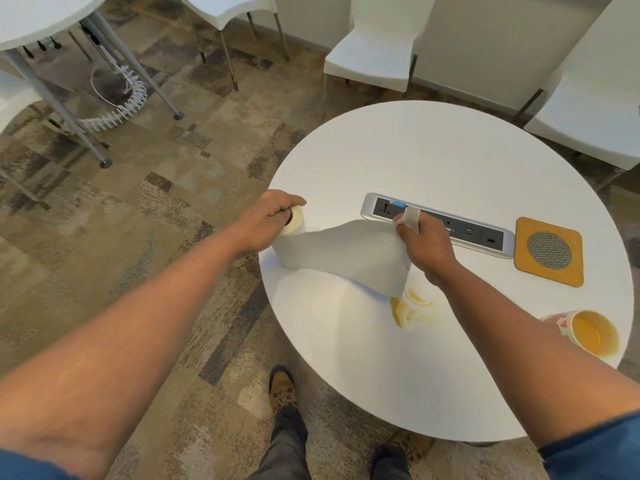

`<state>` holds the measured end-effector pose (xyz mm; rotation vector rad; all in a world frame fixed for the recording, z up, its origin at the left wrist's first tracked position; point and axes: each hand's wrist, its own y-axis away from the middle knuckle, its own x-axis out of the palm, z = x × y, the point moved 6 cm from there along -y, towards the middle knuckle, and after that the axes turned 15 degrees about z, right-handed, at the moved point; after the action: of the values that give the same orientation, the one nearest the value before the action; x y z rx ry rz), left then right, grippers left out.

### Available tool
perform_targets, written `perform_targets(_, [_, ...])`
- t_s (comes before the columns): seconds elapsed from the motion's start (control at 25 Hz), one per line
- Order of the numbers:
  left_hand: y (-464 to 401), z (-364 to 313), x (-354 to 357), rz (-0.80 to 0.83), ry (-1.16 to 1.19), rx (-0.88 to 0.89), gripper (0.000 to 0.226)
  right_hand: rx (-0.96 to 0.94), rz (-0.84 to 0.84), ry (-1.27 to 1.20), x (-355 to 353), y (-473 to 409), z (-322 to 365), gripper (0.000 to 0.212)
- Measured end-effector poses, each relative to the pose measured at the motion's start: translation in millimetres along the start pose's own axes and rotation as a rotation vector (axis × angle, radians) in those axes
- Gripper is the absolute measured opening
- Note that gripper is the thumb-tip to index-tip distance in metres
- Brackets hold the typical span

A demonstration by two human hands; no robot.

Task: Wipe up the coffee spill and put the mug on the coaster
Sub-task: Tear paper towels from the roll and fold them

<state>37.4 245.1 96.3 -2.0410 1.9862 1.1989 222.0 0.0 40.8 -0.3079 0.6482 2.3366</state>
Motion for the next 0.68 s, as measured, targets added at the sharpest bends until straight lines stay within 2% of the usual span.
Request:
perform_targets(0.08, [-2.8, 1.8, 2.6, 0.034, -0.008, 0.018, 0.038, 0.004, -0.016, -0.035, -0.2, 1.5, -2.2, 0.014])
perform_targets(0.24, [-4.2, 14.1, 5.1, 0.076, -0.123, -0.008, 0.08, 0.012, -0.009, -0.089, 0.3, 0.7, -7.6, 0.014])
perform_targets(0.4, [-4.4, 14.2, 0.9, -0.033, -0.073, 0.02, 0.085, 0.029, 0.002, -0.197, 0.9, -0.2, -12.2, 0.014])
perform_targets(0.52, [-1.2, 13.4, -7.1, -0.072, 0.114, -0.011, 0.104, 0.037, -0.014, -0.264, -2.8, -0.9, -12.2, 0.014])
perform_targets(0.68, [2.4, 21.2, -10.5, -0.116, 0.425, 0.005, 0.098, 0.047, 0.016, -0.407, -6.6, -0.7, -13.1, 0.016])
